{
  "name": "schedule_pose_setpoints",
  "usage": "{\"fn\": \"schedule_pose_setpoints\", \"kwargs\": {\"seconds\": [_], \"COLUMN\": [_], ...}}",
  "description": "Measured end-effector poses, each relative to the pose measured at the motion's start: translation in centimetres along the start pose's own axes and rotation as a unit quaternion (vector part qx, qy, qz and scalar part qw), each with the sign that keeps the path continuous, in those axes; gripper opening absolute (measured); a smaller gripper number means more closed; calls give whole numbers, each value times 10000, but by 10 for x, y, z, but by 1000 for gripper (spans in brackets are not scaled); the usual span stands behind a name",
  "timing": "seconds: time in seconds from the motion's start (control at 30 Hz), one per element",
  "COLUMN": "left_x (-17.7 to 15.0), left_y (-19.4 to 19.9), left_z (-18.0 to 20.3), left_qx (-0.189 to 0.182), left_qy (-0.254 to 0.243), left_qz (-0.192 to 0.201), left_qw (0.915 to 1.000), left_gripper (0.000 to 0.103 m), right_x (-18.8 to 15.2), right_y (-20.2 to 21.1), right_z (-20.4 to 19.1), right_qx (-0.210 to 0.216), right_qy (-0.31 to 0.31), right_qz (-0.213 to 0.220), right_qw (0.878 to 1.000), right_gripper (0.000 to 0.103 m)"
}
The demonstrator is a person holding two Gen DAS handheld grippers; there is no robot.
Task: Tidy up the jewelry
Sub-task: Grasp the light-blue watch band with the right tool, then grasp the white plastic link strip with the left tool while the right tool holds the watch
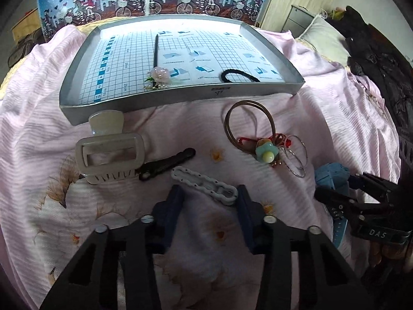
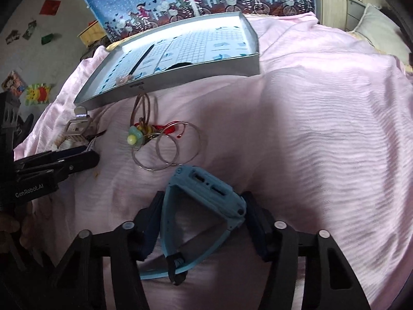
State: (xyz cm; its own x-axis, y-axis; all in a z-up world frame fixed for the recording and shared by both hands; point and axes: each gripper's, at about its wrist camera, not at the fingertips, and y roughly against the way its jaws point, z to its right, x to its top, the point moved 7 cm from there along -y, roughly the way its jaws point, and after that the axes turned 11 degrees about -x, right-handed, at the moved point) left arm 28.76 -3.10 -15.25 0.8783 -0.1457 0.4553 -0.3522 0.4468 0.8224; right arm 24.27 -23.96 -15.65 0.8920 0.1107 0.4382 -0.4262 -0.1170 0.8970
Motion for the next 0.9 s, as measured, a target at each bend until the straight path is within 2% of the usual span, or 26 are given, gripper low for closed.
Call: {"fn": "schedule_pose_setpoints", "kwargs": {"seconds": [0.2, 0.47, 0.57, 0.63, 0.77, 0.9], "left_x": [-1, -1, -1, 1, 4, 8], "left_y": [5, 10, 15, 17, 18, 23], "left_z": [-5, -7, -7, -8, -14, -20], "left_qx": [15, -117, -247, -330, -465, -810], "left_qy": [160, 408, 681, 787, 1101, 1483], "left_qz": [75, 124, 137, 196, 269, 424], "left_qw": [9998, 9990, 9973, 9962, 9925, 9847], "left_gripper": [27, 26, 32, 40, 43, 45], "right_x": [-1, 11, 20, 24, 27, 25], "right_y": [1, -6, -11, -14, -15, -15], "right_z": [0, -12, -20, -22, -21, -21], "right_qx": [16, 25, 58, 68, 117, 112], "right_qy": [-39, 275, 465, 526, 461, 410], "right_qz": [30, 286, 409, 467, 472, 448], "right_qw": [10000, 9992, 9981, 9975, 9978, 9981], "right_gripper": [55, 51, 51, 51, 51, 52]}}
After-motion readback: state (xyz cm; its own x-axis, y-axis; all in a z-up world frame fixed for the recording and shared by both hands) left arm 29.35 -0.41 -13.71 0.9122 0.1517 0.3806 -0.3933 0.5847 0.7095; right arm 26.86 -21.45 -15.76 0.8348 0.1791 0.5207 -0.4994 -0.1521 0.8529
